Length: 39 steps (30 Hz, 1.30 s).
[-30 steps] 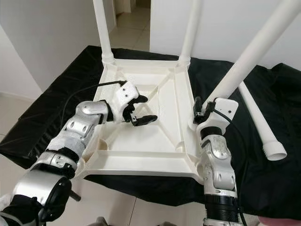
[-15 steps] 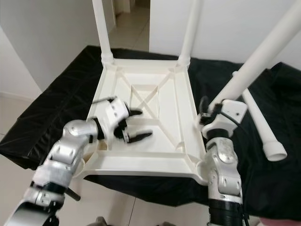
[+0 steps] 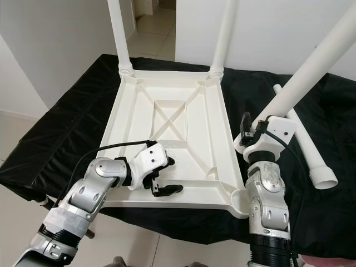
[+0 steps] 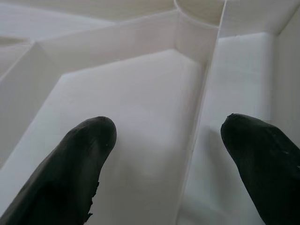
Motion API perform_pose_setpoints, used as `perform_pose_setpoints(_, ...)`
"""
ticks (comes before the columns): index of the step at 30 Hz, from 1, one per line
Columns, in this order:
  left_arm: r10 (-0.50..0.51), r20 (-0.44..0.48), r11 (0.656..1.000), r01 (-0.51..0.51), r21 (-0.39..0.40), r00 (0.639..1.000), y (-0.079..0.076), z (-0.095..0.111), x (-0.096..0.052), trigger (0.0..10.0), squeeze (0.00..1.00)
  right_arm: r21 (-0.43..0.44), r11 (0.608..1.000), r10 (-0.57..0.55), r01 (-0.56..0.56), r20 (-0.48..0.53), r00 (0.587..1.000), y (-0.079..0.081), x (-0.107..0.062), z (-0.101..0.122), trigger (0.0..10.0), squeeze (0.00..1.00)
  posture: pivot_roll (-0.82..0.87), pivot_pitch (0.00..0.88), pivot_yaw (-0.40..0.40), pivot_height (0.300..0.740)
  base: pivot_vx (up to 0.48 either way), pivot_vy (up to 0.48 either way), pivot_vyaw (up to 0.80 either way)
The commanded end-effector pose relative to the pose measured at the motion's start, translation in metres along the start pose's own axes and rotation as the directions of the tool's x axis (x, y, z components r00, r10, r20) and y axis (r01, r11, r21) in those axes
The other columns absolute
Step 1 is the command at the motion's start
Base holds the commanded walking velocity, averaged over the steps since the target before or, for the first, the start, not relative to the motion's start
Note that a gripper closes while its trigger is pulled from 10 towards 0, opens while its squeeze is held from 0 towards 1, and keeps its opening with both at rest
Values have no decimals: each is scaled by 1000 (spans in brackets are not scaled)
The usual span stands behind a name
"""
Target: Building children table
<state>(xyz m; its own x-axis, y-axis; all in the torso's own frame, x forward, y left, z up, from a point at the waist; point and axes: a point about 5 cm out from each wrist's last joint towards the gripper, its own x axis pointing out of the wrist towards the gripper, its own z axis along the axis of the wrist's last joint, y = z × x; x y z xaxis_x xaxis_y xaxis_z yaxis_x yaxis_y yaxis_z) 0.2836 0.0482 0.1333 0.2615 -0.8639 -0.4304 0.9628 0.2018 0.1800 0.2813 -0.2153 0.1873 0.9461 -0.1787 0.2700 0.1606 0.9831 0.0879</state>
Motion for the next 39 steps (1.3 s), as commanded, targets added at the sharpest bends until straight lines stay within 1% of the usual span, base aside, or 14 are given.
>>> perform_pose_setpoints(1, 167, -44, 986, -167, -15, 985, 10, -4, 0, 10000, 0, -1, 1000, 1, -1, 17, 1000, 0, 3, 4, 10000, 0, -92, 0, 7, 740, 0, 0, 0)
perform_pose_setpoints(3, 215, -87, 974, -220, -46, 973, 16, -7, 3, 10000, 0, -3, 1000, -3, 3, 17, 1000, 0, 3, 4, 10000, 0, -90, 0, 8, 740, 0, 0, 0)
perform_pose_setpoints(10, 288, -131, 951, -300, -77, 949, 26, -8, 5, 10000, 0, -2, 1000, -4, 4, 18, 1000, 0, 4, 4, 10000, 0, -90, 0, 8, 740, 0, 0, 0)
perform_pose_setpoints(11, 334, -151, 934, -348, -84, 931, 32, -8, 5, 10000, 0, -1, 1000, -4, 4, 18, 1000, 1, 5, 4, 10000, 0, -88, 0, 7, 740, 0, 0, 0)
perform_pose_setpoints(13, 334, -151, 934, -348, -84, 931, 32, -8, 5, 10000, 0, -1, 1000, -4, 4, 18, 1000, 1, 5, 4, 10000, 0, -88, 0, 7, 740, 0, 0, 0)
perform_pose_setpoints(14, 431, -166, 890, -448, -88, 887, 48, -5, 4, 10000, 0, 1, 1000, -1, 0, 18, 1000, 2, 6, 4, 10000, 0, -87, 0, 4, 740, 0, 0, 0)
perform_pose_setpoints(16, 431, -166, 890, -448, -88, 887, 48, -5, 4, 10000, 0, 1, 1000, -1, 0, 18, 1000, 2, 6, 4, 10000, 0, -87, 0, 4, 740, 0, 0, 0)
perform_pose_setpoints(17, 469, -164, 868, -487, -94, 868, 54, -3, 4, 10000, 0, 3, 1000, 0, -1, 18, 1000, 3, 6, 4, 10000, 0, -87, 0, 5, 740, 0, 0, 0)
perform_pose_setpoints(18, 469, -164, 868, -487, -94, 868, 54, -3, 4, 10000, 0, 3, 1000, 0, -1, 18, 1000, 3, 6, 4, 10000, 0, -87, 0, 5, 740, 0, 0, 0)
perform_pose_setpoints(20, 505, -157, 848, -522, -95, 849, 61, 0, 3, 10000, 0, 4, 1000, 1, -2, 17, 1000, 3, 6, 4, 10000, 0, -86, 0, 2, 740, 0, 0, 0)
perform_pose_setpoints(24, 598, -152, 783, -614, -100, 787, 80, 10, -1, 10000, 0, 8, 1000, 6, -6, 15, 1000, 4, 7, 4, 10000, 0, -86, 0, 2, 740, 0, 0, 0)
perform_pose_setpoints(33, 634, -131, 760, -646, -75, 762, 90, 14, -4, 10000, 0, 10, 1000, 12, -12, 6, 1000, 6, 5, 2, 10000, 0, -91, 0, 4, 740, 0, 0, 0)
perform_pose_setpoints(37, 611, -105, 782, -619, -81, 785, 87, 15, -3, 10000, 0, 10, 1000, 18, -18, 2, 1000, 6, 3, 1, 10000, 0, -92, 0, 2, 740, 0, 0, 0)
perform_pose_setpoints(39, 562, -43, 821, -563, -93, 826, 81, 17, -4, 10000, 0, 9, 1000, 22, -22, -3, 1000, 5, 1, 0, 10000, 0, -92, 2, 0, 740, 0, 0, 0)
